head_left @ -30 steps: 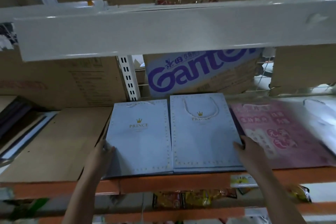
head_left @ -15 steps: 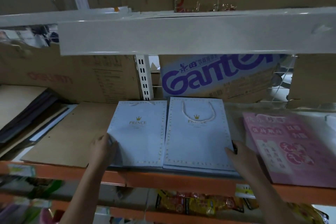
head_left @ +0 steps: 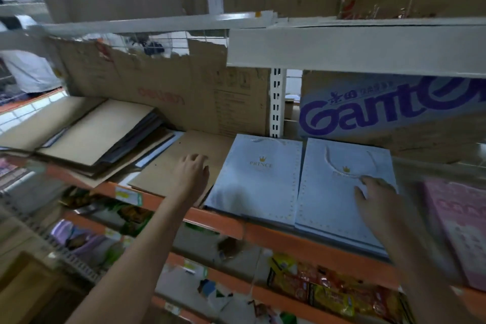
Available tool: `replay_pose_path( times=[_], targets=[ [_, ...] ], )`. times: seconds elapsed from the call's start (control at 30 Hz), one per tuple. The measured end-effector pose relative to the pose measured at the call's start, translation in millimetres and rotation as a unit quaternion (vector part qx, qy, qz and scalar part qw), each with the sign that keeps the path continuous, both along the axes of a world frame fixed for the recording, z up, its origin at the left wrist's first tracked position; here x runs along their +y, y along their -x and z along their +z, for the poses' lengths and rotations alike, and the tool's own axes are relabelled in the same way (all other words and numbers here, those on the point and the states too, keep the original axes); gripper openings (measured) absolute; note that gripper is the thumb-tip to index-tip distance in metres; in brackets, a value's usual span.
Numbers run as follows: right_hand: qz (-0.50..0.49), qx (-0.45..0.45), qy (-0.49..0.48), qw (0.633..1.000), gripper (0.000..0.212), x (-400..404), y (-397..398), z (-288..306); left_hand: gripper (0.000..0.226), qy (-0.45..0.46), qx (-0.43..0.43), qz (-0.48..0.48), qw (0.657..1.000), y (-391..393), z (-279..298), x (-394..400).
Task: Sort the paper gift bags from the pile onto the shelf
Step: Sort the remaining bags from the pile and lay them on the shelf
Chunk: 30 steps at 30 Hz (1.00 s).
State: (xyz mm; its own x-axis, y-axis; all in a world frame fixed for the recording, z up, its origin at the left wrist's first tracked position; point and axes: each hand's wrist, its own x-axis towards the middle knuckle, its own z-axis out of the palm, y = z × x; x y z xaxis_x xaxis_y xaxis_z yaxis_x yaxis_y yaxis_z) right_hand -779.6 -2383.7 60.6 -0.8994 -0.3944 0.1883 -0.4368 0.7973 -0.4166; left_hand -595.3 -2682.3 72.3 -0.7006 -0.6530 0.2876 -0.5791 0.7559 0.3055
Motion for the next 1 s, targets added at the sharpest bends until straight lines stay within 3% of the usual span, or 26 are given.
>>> replay_pose_path(
  times=[0.27,0.6,0.67,0.83,1.0],
  targets=[
    [0.171,0.062,0.009,0.983,0.034,-169.3,-101.2,5.3,0.035,0.122,-0.091,0.028,0.988,-111.3,16.2,-80.8],
    [0.32,0.052,-0.046,0.945,0.027,-349.5,-242.3,2.1,0.034,0.109,-0.137,0.113,0.978,-252.5,-3.2,-198.3],
    [0.35,0.054,-0.041,0.934,0.037,-377.9,-255.0,-3.6,0.033,0.1,-0.126,0.127,0.979,-275.4,-7.8,-219.1],
    [0.345,-0.026,-0.019,0.938,0.028,-443.0,-267.8,-12.4,0.031,0.077,-0.121,0.175,0.974,-321.6,-18.4,-277.6],
    [0.298,-0.114,0.011,0.948,0.035,-511.8,-263.5,-7.7,0.033,0.055,-0.118,0.203,0.97,-346.9,-19.4,-348.6]
  ],
)
